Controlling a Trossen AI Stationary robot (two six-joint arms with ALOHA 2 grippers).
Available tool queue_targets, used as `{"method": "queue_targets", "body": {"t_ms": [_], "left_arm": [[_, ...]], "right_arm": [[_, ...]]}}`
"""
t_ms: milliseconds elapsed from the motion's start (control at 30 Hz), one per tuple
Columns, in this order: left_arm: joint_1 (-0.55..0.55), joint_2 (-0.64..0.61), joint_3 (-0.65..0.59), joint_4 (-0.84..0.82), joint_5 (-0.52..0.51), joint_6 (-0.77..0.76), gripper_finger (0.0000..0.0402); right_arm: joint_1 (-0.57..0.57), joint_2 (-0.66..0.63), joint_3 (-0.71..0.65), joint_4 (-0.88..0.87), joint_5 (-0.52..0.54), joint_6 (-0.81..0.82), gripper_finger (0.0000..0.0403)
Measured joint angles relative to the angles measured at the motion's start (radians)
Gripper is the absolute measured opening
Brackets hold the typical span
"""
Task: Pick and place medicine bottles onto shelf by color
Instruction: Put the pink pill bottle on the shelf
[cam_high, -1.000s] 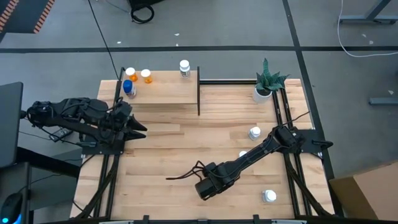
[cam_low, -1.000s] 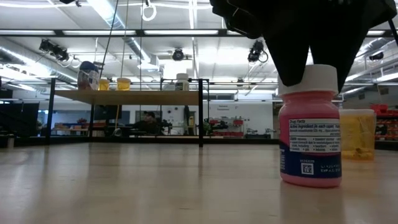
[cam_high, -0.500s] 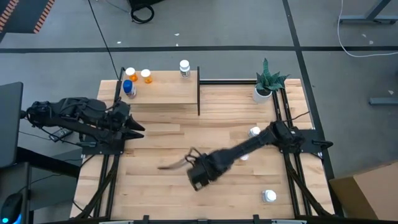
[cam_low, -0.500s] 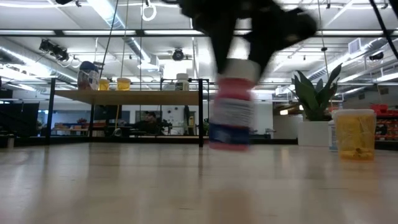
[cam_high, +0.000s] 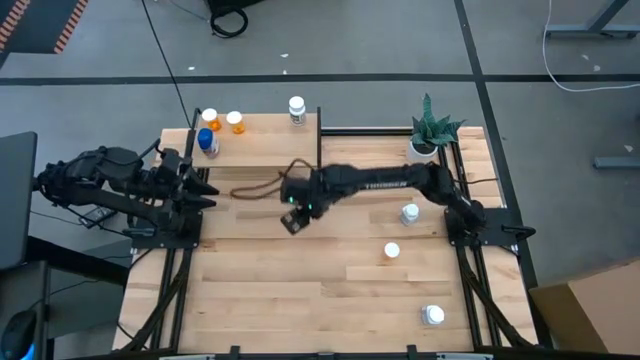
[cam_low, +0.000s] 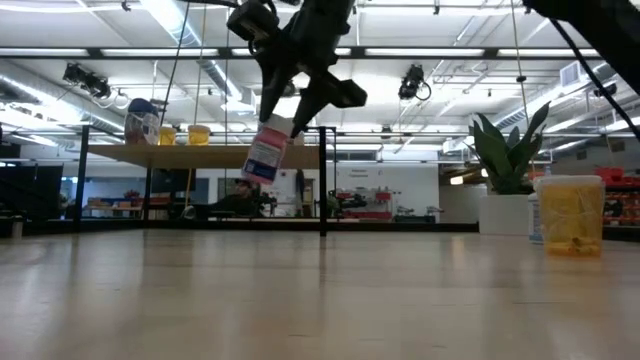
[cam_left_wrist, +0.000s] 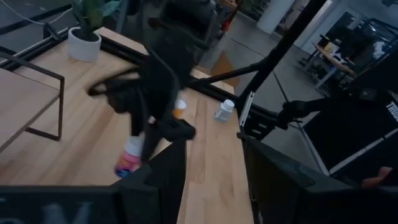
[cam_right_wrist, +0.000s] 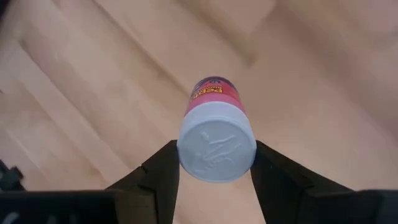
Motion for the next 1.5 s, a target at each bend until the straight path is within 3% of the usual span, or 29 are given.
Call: {"method": "queue_targets", "body": {"t_ms": [200,400,533,800,1267,1500], "left_arm": [[0.0,0.007,0.0,0.0,-0.029,-0.001,0.0172],[0.0,0.009,0.0,0.0,-0.057,-0.008,0.0172],[0.0,0.008,0.0,0.0,-0.074,-0.035,0.0171],[0.0,0.009,0.0,0.0,-0.118,-0.049,0.0172],[0.001,0.009,-0.001,0.0,-0.135,-0.061,0.0172],[0.001,0.009,-0.001,0.0,-0.135,-0.062,0.0172]], "right_arm": [[-0.063,-0.002,0.033,0.006,0.048,-0.147,0.0175],[-0.104,0.045,0.003,-0.007,0.03,-0.194,0.0175],[-0.1,0.075,0.001,0.052,-0.034,-0.194,0.0175],[-0.071,0.071,0.019,0.133,0.025,-0.321,0.0175],[-0.082,0.073,-0.006,0.089,0.04,-0.369,0.0192],[-0.078,0.073,-0.006,-0.103,-0.005,-0.408,0.0187]]}}
